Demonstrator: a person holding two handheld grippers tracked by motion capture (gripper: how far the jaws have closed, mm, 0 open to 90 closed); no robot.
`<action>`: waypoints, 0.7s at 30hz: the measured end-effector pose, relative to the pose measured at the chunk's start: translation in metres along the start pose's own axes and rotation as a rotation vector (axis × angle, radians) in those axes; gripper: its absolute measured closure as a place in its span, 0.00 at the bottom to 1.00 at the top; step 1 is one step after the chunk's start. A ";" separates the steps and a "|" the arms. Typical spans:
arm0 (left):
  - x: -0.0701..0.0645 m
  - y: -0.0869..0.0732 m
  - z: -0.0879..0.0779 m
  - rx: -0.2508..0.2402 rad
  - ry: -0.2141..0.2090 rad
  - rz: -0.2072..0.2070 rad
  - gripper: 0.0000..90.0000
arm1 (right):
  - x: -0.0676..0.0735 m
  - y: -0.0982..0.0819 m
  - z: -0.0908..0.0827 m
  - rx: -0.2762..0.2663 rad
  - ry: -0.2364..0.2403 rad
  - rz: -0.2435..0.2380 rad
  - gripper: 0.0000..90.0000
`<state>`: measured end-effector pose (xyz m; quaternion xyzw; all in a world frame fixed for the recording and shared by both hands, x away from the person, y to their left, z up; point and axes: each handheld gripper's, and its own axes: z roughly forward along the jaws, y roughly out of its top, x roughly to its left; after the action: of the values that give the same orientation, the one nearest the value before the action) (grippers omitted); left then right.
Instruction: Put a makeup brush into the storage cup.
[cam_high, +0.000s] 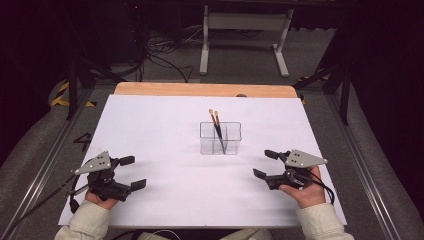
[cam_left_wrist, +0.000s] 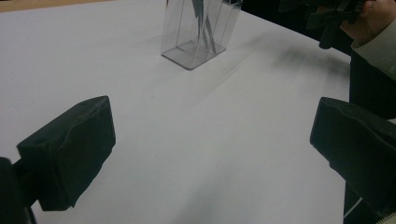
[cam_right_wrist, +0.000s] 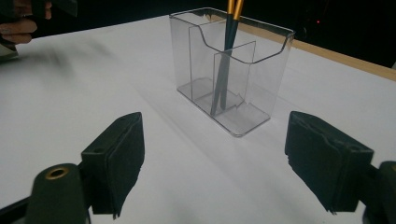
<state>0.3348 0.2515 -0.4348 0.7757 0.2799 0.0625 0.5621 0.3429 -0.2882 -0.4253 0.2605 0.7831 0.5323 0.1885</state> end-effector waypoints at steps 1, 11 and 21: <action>0.001 -0.001 0.000 -0.007 0.006 0.009 0.01 | 0.000 -0.002 0.000 -0.004 -0.001 0.006 0.23; 0.004 -0.006 0.005 0.002 0.040 0.013 0.01 | 0.004 -0.021 0.005 -0.011 -0.009 0.043 0.25; 0.006 -0.008 0.009 0.025 0.042 0.026 0.01 | 0.006 -0.031 0.006 -0.062 -0.029 0.084 0.26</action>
<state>0.3406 0.2489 -0.4470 0.7848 0.2825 0.0826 0.5454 0.3354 -0.2891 -0.4561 0.2948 0.7519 0.5599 0.1851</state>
